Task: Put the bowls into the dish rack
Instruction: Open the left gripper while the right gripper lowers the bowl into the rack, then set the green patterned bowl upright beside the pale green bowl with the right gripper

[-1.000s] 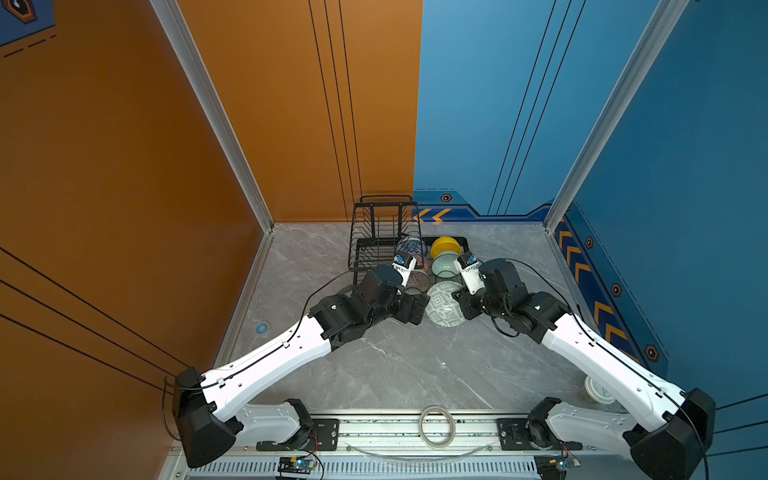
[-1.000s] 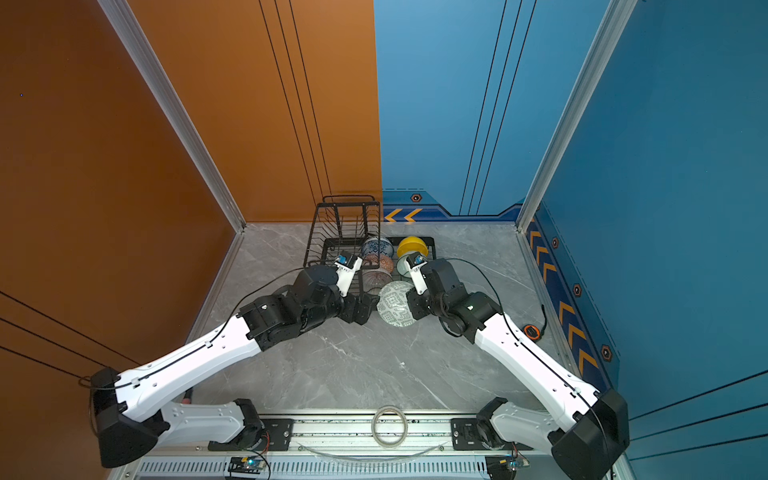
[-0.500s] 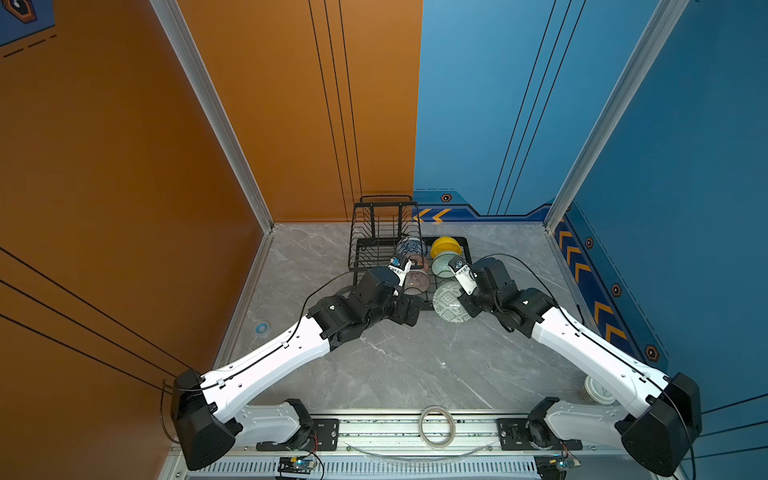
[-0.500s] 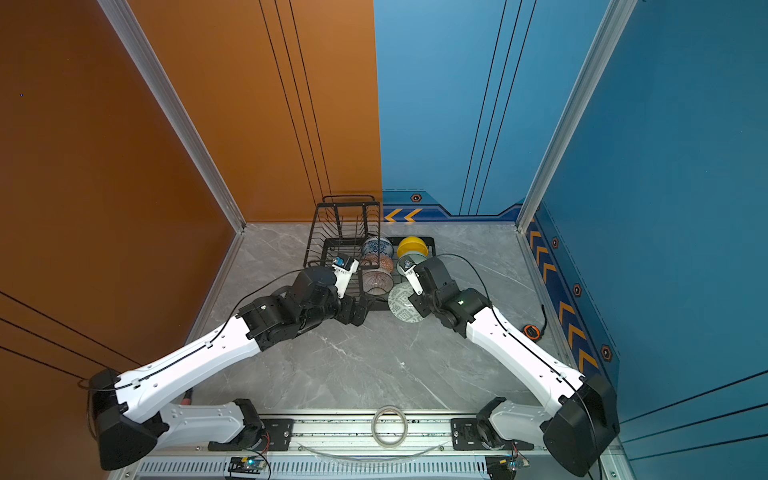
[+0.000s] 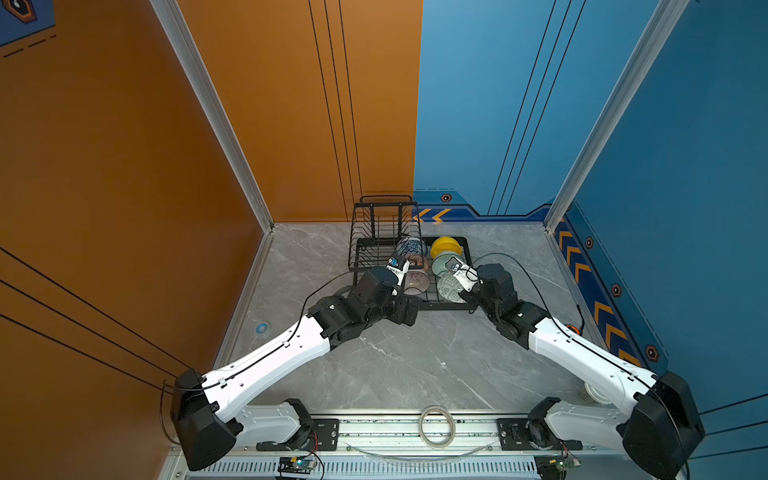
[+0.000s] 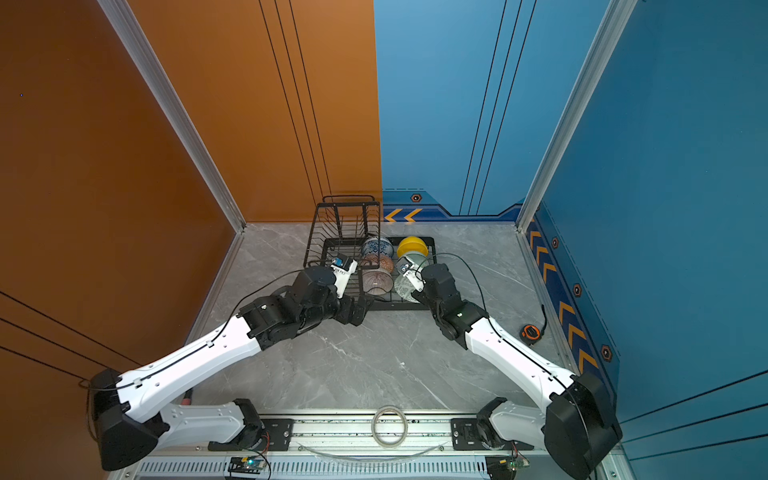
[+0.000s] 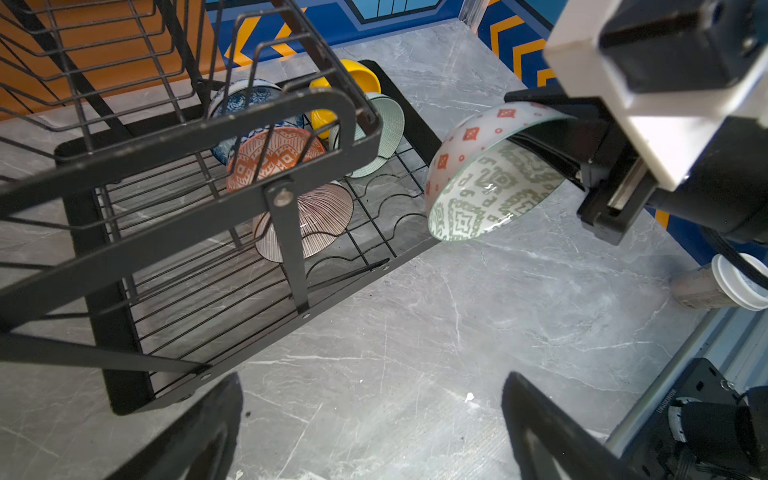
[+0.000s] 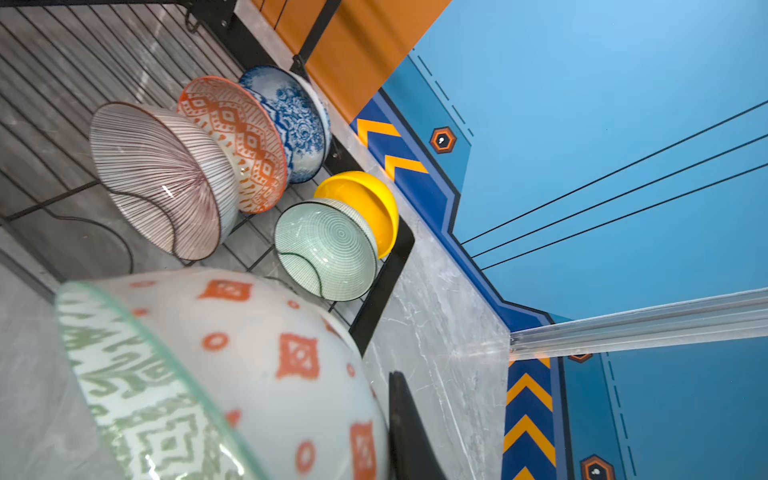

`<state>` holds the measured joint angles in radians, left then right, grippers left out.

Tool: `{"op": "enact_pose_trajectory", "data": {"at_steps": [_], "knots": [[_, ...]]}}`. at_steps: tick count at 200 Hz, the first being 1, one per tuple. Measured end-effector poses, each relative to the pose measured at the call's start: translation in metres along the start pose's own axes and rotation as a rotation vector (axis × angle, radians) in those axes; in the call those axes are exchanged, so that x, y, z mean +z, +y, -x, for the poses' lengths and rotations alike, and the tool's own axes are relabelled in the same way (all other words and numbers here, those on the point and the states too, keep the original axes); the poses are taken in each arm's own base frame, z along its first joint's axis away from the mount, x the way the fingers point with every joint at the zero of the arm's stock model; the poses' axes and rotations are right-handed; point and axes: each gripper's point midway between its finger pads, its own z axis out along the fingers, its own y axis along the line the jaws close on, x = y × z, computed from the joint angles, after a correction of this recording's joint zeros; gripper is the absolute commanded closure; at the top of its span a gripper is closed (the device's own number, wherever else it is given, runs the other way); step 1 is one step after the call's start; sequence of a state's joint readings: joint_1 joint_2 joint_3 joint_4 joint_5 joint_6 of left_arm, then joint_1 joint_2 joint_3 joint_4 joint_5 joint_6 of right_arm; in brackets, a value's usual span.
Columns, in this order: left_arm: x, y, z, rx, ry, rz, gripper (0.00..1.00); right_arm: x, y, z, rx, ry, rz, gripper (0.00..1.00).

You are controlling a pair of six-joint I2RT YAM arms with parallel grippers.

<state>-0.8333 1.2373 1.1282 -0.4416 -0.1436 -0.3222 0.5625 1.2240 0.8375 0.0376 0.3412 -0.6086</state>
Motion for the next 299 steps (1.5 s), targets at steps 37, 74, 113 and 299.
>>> {"op": "enact_pose_trajectory", "data": {"at_steps": [37,74,113,299], "knots": [[0.000,0.002,0.000,-0.006,0.001,0.001,0.02,0.015,-0.012,0.002,-0.038,-0.039,-0.042,1.00],[0.000,0.004,0.000,-0.010,0.005,0.001,0.02,0.033,0.002,-0.010,-0.103,-0.060,-0.033,1.00],[0.001,0.010,0.000,-0.019,0.006,0.011,0.02,0.050,0.011,-0.014,-0.161,-0.074,-0.024,1.00],[0.016,0.025,-0.013,-0.045,0.072,0.026,0.02,0.107,0.034,-0.039,-0.414,-0.099,-0.177,1.00]]}}
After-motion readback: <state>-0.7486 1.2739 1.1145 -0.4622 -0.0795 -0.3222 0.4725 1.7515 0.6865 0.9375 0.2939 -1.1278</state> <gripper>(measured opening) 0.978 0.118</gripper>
